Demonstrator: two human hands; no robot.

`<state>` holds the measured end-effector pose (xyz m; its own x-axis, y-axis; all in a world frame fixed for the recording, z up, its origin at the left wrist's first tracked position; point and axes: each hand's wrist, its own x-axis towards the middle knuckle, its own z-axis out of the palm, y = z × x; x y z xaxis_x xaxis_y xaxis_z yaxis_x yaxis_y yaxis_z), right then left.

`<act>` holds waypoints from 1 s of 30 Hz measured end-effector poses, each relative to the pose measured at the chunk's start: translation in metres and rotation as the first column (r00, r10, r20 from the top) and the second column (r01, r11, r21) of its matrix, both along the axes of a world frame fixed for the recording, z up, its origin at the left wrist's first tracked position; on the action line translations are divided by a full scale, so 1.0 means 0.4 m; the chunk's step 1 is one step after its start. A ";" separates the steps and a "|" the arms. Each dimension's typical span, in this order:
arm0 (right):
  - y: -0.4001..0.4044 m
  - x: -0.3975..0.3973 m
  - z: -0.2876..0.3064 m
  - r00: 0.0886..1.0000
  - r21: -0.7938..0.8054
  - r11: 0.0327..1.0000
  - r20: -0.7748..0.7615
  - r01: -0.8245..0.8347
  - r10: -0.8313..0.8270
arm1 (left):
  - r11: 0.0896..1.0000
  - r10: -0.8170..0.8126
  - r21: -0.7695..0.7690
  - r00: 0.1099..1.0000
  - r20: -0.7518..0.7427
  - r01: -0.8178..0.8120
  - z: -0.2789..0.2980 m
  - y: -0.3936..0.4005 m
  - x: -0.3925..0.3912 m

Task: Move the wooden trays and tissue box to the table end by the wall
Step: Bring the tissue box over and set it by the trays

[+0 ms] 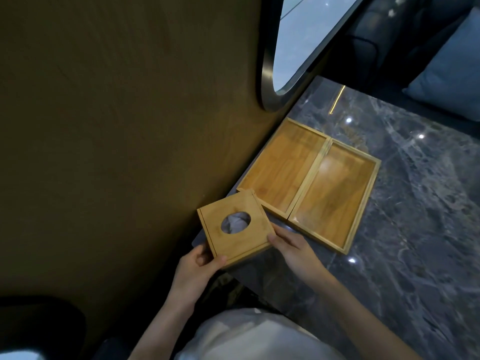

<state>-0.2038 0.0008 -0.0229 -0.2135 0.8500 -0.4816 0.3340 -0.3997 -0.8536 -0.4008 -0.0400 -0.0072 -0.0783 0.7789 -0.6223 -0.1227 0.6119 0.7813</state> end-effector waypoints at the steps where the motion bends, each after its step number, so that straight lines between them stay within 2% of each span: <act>1: 0.009 -0.001 0.003 1.000 0.002 1.000 0.001 0.000 0.000 | 1.000 0.013 -0.024 1.000 0.027 -0.013 0.000 0.002 0.001; 8: 0.075 -0.009 0.025 0.996 0.046 0.996 0.049 -0.078 0.075 | 0.990 0.035 -0.139 0.994 0.102 -0.021 -0.008 0.021 0.015; 15: 0.114 -0.021 0.029 0.993 0.078 0.995 0.103 -0.064 0.055 | 0.984 0.079 -0.172 0.983 0.164 -0.050 -0.017 0.033 0.033; 30: 0.147 -0.035 0.025 0.991 0.109 0.992 0.123 -0.063 0.050 | 0.997 0.011 -0.072 1.000 -0.027 -0.013 -0.034 0.051 0.041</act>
